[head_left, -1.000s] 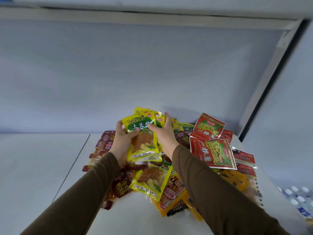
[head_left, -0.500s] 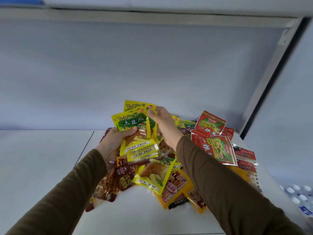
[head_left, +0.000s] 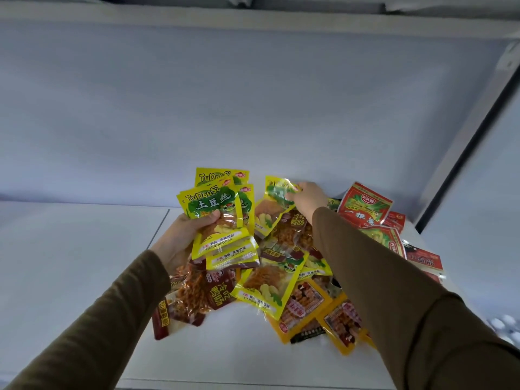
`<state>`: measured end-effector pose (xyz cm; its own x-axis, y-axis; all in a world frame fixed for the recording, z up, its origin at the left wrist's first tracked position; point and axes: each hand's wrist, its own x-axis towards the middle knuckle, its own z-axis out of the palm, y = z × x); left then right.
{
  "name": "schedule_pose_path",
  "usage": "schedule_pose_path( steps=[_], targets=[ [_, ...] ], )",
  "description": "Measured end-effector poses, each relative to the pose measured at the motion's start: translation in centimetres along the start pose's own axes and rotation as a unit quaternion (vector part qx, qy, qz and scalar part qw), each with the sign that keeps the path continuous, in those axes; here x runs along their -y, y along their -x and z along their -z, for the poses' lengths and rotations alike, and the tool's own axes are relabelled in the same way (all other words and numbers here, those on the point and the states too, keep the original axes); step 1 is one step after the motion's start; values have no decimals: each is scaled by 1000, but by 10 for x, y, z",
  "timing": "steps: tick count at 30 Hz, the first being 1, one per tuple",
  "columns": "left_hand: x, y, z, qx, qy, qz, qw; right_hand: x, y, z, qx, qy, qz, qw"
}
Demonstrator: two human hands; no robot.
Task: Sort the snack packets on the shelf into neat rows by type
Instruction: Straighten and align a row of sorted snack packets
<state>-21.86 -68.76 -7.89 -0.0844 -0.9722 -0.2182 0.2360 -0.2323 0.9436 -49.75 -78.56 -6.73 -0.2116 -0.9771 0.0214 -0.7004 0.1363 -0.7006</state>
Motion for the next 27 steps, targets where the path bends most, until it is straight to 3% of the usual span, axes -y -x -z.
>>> schedule_pose_path(
  steps=[4, 9, 12, 16, 20, 23, 27],
  targets=[
    [-1, 2, 14, 2, 20, -4, 1000, 23, 26, 17, -8, -251, 43, 967],
    [-5, 12, 23, 15, 45, -21, 999, 30, 87, 65, -54, -268, 76, 959],
    [-3, 16, 30, 18, 45, -25, 999, 23, 132, 75, -34, -213, 56, 975],
    [1, 24, 35, 30, 41, -35, 998, -10, 165, 46, 44, -23, 30, 998],
    [6, 32, 39, 40, 34, -26, 998, -28, 175, 18, -7, 194, 47, 980],
    [10, 38, 43, 37, 33, -11, 999, -28, 177, 7, -25, 196, 35, 980],
    [14, 44, 47, 49, 44, -2, 998, -18, 181, -5, -33, 82, -22, 996]
  ],
)
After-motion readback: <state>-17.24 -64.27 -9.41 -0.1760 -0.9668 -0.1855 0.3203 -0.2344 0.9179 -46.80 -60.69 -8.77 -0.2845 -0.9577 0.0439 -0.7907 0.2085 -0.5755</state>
